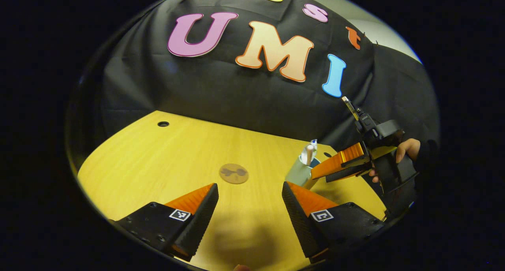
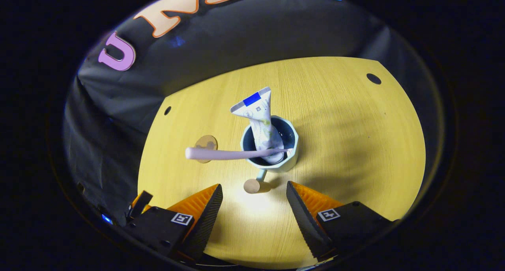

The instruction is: Put the toothbrush and toothpaste on the desktop into the cup, then pick up the cup and place it on the coaster on the desktop.

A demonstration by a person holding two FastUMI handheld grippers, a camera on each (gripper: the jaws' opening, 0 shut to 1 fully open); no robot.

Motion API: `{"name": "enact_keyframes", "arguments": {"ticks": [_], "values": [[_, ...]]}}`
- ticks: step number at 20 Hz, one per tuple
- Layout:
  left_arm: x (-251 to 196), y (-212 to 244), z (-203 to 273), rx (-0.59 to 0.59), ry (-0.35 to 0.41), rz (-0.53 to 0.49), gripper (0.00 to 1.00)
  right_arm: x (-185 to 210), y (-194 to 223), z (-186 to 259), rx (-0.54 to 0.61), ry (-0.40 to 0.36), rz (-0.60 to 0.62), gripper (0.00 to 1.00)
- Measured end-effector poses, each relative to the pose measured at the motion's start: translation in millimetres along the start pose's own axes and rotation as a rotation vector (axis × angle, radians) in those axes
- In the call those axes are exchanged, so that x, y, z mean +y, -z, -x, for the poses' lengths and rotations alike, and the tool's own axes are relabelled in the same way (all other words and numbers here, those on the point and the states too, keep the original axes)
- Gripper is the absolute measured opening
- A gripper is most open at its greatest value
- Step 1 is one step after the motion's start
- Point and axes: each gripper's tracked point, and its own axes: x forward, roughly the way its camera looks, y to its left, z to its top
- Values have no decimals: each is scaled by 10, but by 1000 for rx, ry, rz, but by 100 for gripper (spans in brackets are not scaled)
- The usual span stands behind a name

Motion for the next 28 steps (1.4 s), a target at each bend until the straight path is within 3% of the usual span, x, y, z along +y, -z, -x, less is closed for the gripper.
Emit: {"name": "enact_keyframes", "arguments": {"ticks": [6, 7, 8, 9, 10, 11, 14, 17, 18, 20, 21, 24, 28], "values": [[559, -8, 244, -13, -93, 32, 94, -124, 33, -458, 80, 107, -12, 99], [629, 1, 288, -11, -107, 38, 92, -154, 43, -515, 90, 126, -5, 93], [698, 11, 329, -12, -120, 41, 94, -155, 48, -575, 96, 136, -2, 99], [752, 6, 358, -13, -130, 42, 94, -166, 58, -621, 105, 147, -9, 92], [799, 15, 384, -13, -139, 43, 95, -181, 74, -664, 115, 157, -11, 98], [844, 13, 408, -12, -146, 44, 94, -206, 89, -685, 125, 166, -7, 96], [947, 25, 485, -14, -164, 45, 94, -236, 157, -722, 153, 173, 5, 78], [969, -5, 508, -19, -168, 52, 94, -265, 180, -722, 162, 183, 25, 75], [970, -12, 510, -21, -168, 49, 95, -269, 193, -731, 164, 178, 35, 70], [981, -27, 510, -20, -170, 42, 94, -291, 189, -733, 166, 187, 77, 35], [976, -34, 506, -20, -168, 42, 94, -293, 209, -717, 170, 183, 94, 31], [978, -12, 509, -15, -164, 38, 94, -209, 220, -743, 158, 155, 98, 37], [999, -12, 517, -13, -164, 38, 94, -9, 253, -773, 157, 106, 137, 37]]}}
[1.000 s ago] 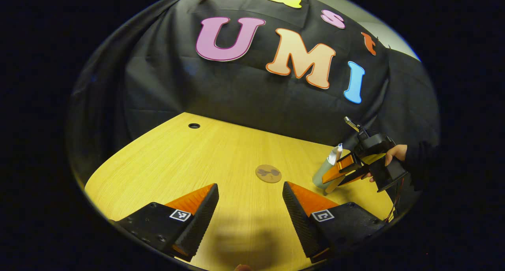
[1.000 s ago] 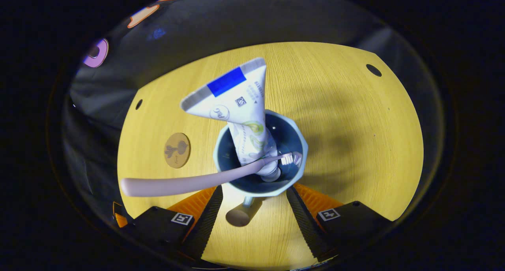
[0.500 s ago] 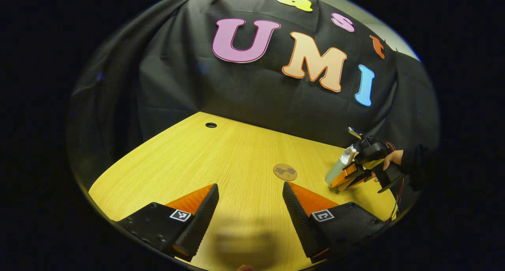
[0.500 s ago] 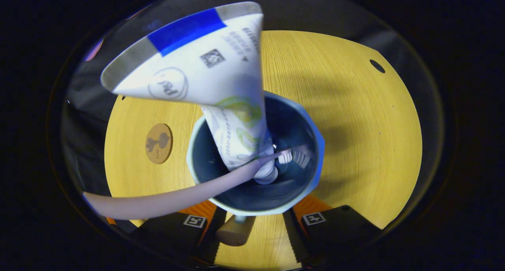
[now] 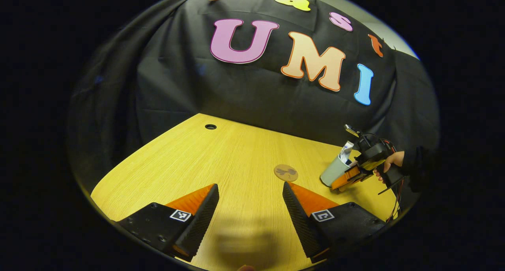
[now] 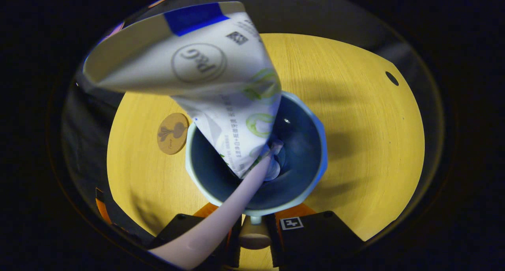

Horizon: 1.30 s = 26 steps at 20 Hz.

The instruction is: Put the toothbrush and toothpaste on the desktop into the cup, then pick up the cup and place it on the coaster on the desktop.

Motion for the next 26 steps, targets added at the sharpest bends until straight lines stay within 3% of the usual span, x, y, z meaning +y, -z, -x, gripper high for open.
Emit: {"name": "enact_keyframes", "arguments": {"ticks": [13, 21, 24, 26], "values": [[574, -37, 90, -5, -83, 50, 94, 1139, -295, -90, -4, -82, 115, 37], [716, -86, 86, -8, -109, 59, 94, 1432, -410, -369, 6, -68, 121, 37], [608, -125, 24, -8, -91, 55, 95, 1521, -355, -181, 10, -123, 110, 49], [483, -168, -24, -11, -70, 41, 95, 1549, -366, -83, -19, -142, 146, 72]]}}
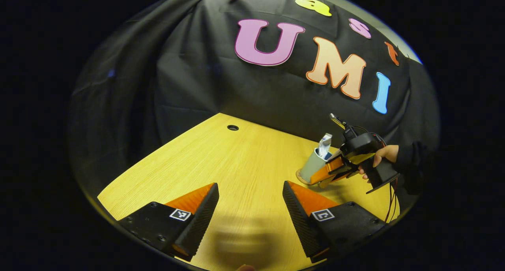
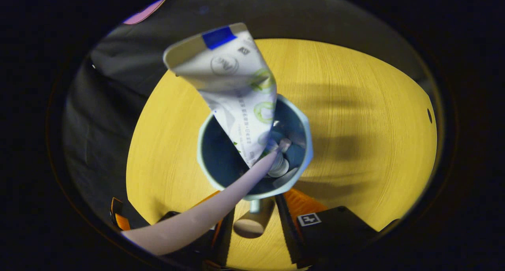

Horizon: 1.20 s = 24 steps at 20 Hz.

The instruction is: Put the toothbrush and toothpaste on the desktop into the cup, then pick up the cup and place it on the coaster on the desktop.

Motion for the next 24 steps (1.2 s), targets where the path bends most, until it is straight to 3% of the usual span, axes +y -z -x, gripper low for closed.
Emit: {"name": "enact_keyframes", "arguments": {"ticks": [1, 5, 7, 8, 9, 10, 11, 12, 14, 16, 24], "values": [[-69, -29, -23, -3, 11, -8, 94, -25, 10, 48, -13, 4, 18, 82], [-466, -126, -109, -9, 73, -52, 94, -59, 132, 348, -91, -49, 12, 100], [-705, -188, -145, -19, 109, -80, 94, -180, 180, 597, -183, -47, 12, 94], [-829, -225, -163, -26, 128, -89, 94, -247, 188, 753, -240, -43, 18, 99], [-960, -263, -186, -30, 148, -93, 94, -338, 191, 913, -302, -34, 22, 94], [-1084, -291, -198, -34, 165, -95, 94, -429, 203, 1084, -363, -32, 29, 99], [-1211, -336, -213, -39, 179, -98, 94, -527, 195, 1274, -431, -23, 37, 94], [-1338, -376, -223, -43, 193, -104, 94, -637, 199, 1457, -493, -13, 41, 99], [-1567, -475, -219, -67, 217, -121, 94, -813, 208, 1785, -600, -6, 15, 94], [-1776, -597, -186, -100, 231, -137, 94, -949, 204, 2068, -701, -4, -18, 99], [-2160, -1059, 6, -268, 173, -169, 94, -1336, 298, 2952, -1036, 85, -122, 98]]}}
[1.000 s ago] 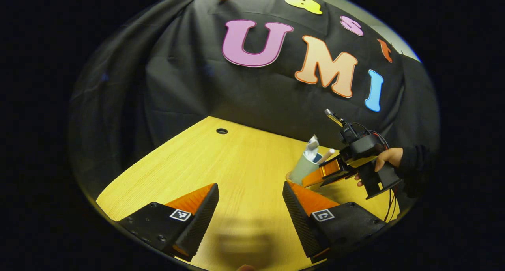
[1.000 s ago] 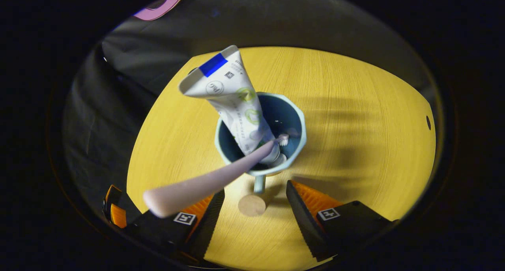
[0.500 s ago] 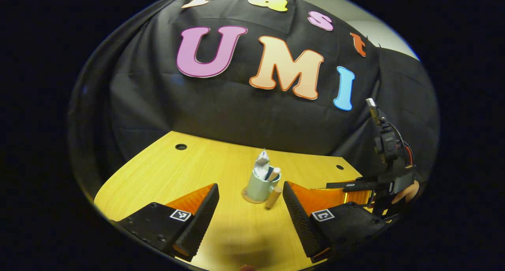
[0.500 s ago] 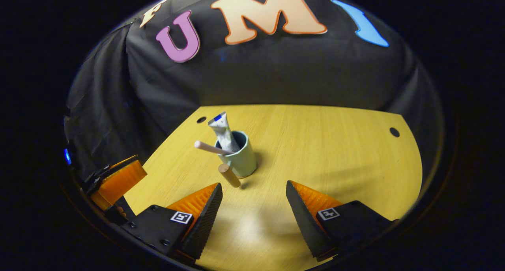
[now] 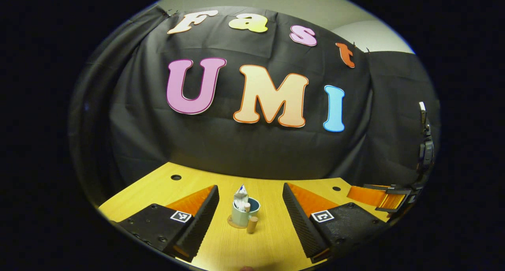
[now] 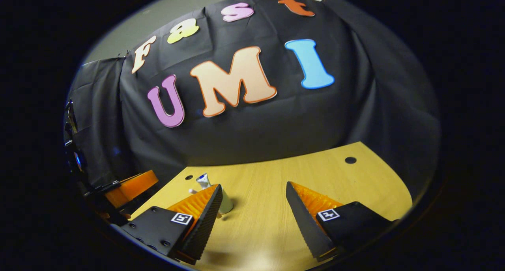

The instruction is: Put the toothbrush and toothpaste on the desktop into the cup, then pick up the cup and place it on the coaster on the desktop.

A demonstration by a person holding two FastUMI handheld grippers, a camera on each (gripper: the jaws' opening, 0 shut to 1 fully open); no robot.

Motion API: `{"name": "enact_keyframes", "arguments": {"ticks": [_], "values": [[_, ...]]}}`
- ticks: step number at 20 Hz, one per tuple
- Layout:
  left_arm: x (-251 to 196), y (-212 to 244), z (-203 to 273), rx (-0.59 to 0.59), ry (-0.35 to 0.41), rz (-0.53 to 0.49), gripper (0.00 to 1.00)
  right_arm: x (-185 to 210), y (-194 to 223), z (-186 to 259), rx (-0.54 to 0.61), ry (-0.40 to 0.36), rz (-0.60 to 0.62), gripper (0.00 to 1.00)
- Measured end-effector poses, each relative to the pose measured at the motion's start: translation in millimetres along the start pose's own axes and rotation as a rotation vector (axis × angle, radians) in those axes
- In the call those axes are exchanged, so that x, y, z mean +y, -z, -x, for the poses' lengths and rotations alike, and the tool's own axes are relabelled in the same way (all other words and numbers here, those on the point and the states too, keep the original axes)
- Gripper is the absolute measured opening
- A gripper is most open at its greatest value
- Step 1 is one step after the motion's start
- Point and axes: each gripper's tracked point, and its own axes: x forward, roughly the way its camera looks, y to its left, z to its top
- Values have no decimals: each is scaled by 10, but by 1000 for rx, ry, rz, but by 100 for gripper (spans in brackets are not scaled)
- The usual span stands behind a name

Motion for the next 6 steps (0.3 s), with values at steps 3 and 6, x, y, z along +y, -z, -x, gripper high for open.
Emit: {"name": "enact_keyframes", "arguments": {"ticks": [3, 6], "values": [[-34, -22, 16, 4, 1, -7, 94, -26, -96, 47, -18, -1, 8, 98], [14, -60, 28, -4, -16, -3, 94, -21, -172, 57, -38, 6, -8, 98]]}}
